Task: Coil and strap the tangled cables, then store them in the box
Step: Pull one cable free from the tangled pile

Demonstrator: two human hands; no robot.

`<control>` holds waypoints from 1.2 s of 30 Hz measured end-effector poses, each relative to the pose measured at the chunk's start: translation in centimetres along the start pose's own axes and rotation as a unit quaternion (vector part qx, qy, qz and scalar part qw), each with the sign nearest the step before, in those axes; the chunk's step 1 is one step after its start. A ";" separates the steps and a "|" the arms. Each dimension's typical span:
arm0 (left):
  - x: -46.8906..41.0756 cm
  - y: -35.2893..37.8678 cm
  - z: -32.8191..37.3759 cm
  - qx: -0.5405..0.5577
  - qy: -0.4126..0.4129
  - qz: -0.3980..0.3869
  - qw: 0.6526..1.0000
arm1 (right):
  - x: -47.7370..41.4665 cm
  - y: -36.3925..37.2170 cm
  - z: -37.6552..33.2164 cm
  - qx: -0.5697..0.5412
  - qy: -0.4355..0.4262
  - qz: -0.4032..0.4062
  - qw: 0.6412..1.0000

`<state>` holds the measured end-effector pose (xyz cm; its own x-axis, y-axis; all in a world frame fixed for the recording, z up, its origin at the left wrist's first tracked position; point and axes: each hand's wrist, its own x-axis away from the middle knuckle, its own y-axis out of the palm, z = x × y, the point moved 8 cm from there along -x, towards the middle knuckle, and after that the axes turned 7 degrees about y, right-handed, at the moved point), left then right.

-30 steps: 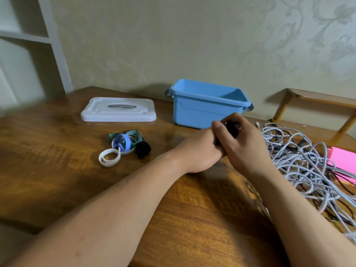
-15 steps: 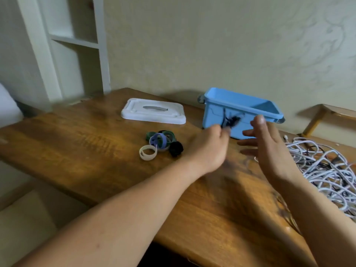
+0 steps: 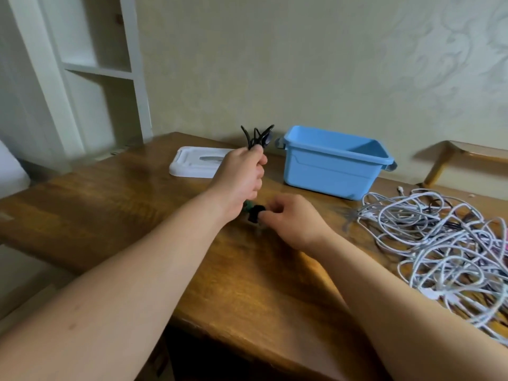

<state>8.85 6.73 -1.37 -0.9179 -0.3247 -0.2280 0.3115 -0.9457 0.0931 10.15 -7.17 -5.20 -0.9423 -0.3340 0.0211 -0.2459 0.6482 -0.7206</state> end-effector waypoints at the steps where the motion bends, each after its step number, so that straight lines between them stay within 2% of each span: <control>1: -0.1 0.3 -0.1 0.003 0.002 -0.005 1.000 | 0.1 -0.9 0.7 -0.032 0.000 0.005 0.999; 4: -0.4 2.4 -1.2 -0.001 0.008 -0.028 1.000 | 0.1 -4.3 3.4 -0.173 0.010 0.031 0.984; 9: -1.3 7.2 -3.5 -0.063 0.048 -0.051 0.996 | -0.4 -8.1 7.2 -0.350 -0.009 0.068 0.934; 15: -0.8 9.0 -4.2 -0.196 0.100 -0.162 0.962 | -1.1 -7.1 9.0 -0.393 -0.006 0.057 0.918; 18: -1.0 7.3 -4.1 -0.285 0.115 -0.162 0.938 | -1.5 -6.8 8.9 -0.399 0.003 0.065 0.915; 20: -1.0 6.1 -3.7 -0.304 0.118 -0.132 0.936 | -1.6 -7.1 9.4 -0.406 0.015 0.089 0.910; 23: -1.0 4.9 -2.4 -0.269 0.129 -0.077 0.951 | -1.6 -7.4 9.9 -0.429 0.023 0.097 0.898; 25: -0.8 5.1 -1.9 -0.196 0.133 -0.069 0.969 | -1.4 -7.3 9.7 -0.450 0.012 0.086 0.889; 28: -0.2 7.0 -2.3 -0.113 0.120 -0.106 0.981 | -0.7 -7.4 8.7 -0.459 -0.027 0.082 0.884; 33: 1.1 9.4 -3.6 -0.047 0.034 -0.176 0.983 | 0.4 -8.3 7.5 -0.456 -0.081 0.115 0.879; 36: 1.2 9.6 -3.5 -0.030 0.005 -0.188 0.982 | 0.5 -8.4 7.4 -0.466 -0.090 0.107 0.874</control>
<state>11.57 -2.79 -4.20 -0.9682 0.0483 -0.2454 -0.0351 -0.9977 -0.0578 13.44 -17.80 -4.25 -0.9593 -0.1840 -0.2141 -0.2248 0.9567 0.1848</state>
